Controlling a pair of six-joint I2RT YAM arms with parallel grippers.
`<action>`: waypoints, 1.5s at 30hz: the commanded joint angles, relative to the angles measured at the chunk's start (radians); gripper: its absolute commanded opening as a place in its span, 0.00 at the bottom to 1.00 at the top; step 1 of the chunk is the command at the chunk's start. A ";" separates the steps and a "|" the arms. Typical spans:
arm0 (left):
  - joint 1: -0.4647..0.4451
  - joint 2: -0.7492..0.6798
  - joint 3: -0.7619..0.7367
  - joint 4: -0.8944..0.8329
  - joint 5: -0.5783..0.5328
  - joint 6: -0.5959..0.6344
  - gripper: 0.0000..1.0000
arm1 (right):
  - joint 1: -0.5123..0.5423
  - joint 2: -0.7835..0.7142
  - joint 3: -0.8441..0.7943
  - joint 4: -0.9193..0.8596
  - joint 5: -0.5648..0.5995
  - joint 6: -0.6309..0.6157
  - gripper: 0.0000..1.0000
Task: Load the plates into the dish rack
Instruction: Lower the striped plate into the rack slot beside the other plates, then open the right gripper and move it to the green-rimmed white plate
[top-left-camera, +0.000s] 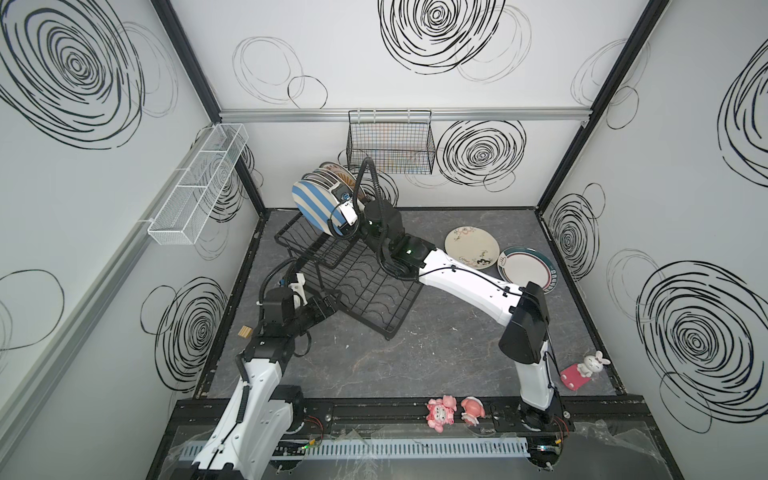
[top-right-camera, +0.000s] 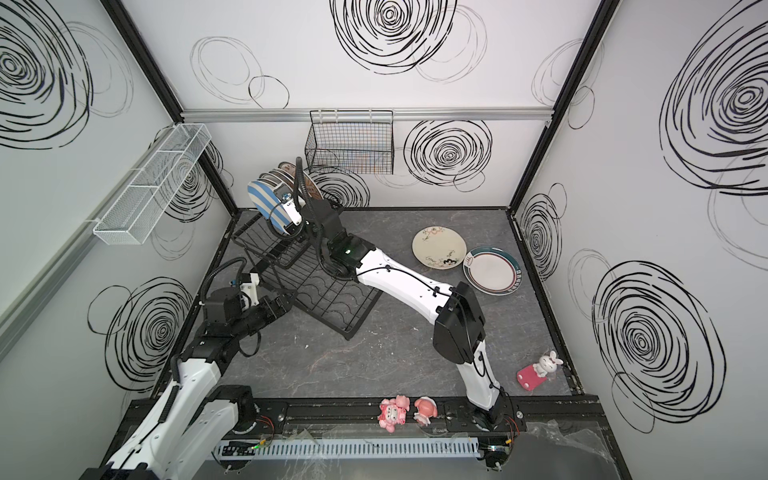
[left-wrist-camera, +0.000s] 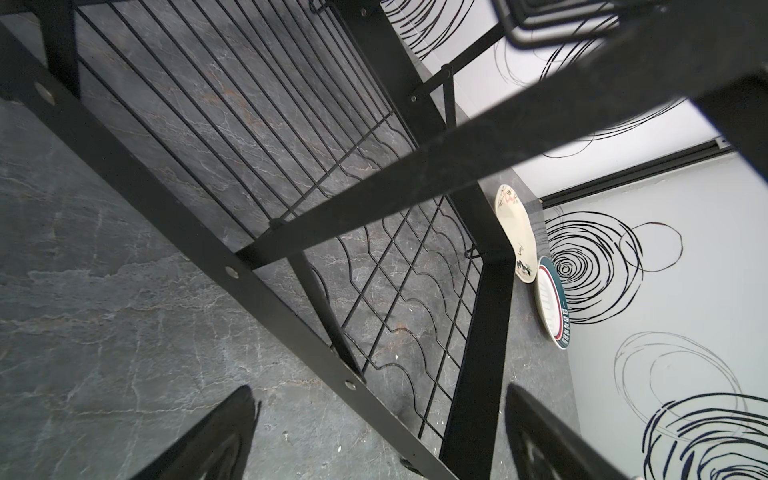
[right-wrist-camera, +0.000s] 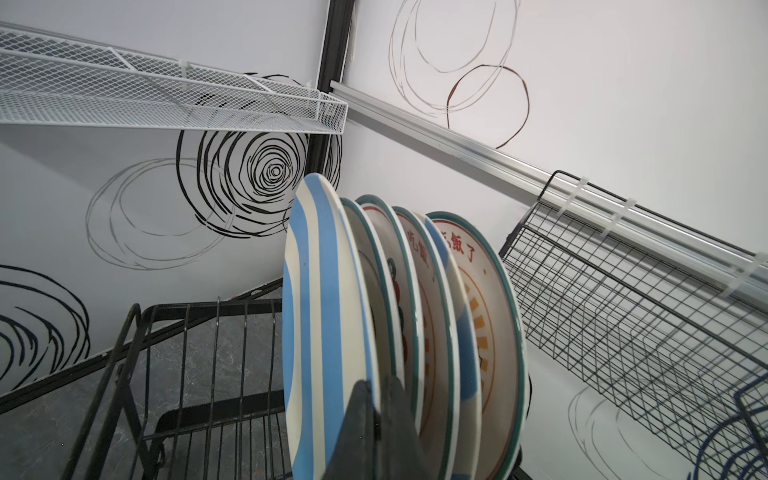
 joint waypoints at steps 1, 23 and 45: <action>0.009 0.003 0.003 0.037 0.013 0.016 0.96 | -0.004 0.020 0.055 0.031 0.027 0.002 0.00; 0.009 -0.005 0.085 -0.063 -0.010 0.077 0.96 | 0.004 0.031 0.130 -0.065 0.031 0.027 0.40; -0.466 -0.189 0.138 -0.254 -0.461 0.026 0.96 | 0.093 -0.644 -0.444 -0.402 0.149 0.384 0.64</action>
